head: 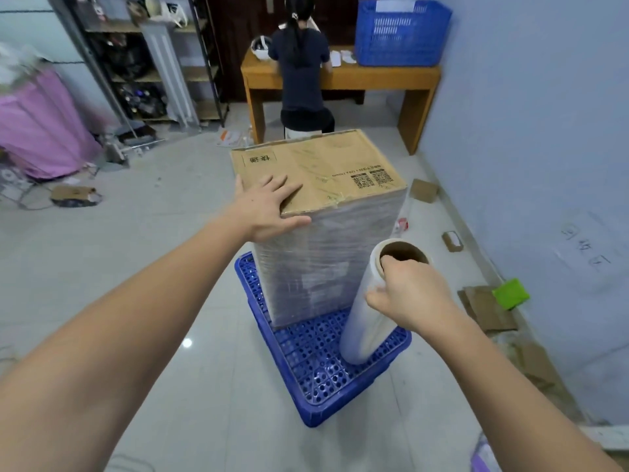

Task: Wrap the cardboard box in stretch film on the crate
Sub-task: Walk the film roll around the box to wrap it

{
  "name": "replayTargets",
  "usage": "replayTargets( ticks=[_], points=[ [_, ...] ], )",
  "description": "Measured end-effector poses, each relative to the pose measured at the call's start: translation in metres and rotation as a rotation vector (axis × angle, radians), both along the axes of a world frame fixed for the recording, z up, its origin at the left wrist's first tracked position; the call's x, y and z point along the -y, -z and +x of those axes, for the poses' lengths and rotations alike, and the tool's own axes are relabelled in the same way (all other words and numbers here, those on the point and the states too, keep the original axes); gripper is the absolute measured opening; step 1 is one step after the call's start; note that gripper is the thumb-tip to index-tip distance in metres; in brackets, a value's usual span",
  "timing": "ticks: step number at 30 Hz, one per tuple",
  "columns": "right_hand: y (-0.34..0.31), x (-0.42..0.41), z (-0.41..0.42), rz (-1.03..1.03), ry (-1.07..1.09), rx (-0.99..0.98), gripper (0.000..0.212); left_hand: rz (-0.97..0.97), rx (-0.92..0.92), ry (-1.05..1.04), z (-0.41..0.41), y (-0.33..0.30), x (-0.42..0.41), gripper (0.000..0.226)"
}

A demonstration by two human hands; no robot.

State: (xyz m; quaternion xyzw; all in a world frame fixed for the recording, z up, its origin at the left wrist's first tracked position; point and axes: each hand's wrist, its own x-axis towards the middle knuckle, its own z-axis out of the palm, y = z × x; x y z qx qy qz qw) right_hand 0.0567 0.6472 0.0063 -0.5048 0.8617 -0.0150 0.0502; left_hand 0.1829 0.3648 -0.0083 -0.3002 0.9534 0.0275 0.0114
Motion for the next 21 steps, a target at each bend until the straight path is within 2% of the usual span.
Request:
replayTargets(
  ticks=[2,3,9,15,21],
  points=[
    [-0.001,0.005,0.006,-0.002,0.04,-0.094,0.061,-0.009,-0.016,0.008,-0.001,-0.001,-0.001,0.092],
    [-0.001,0.006,0.006,0.001,0.052,-0.124,0.065,-0.017,-0.019,0.006,-0.002,-0.001,-0.002,0.092],
    [-0.001,-0.002,-0.001,-0.012,-0.095,-0.165,0.053,0.007,-0.014,-0.08,-0.012,-0.003,-0.02,0.095],
    [-0.004,-0.024,0.01,0.001,-0.375,-0.088,0.041,-0.009,-0.054,-0.167,-0.03,0.004,-0.055,0.094],
    [0.011,-0.035,0.011,-0.085,-0.543,-0.132,0.037,-0.034,-0.084,-0.188,-0.027,0.012,-0.064,0.091]
  ],
)
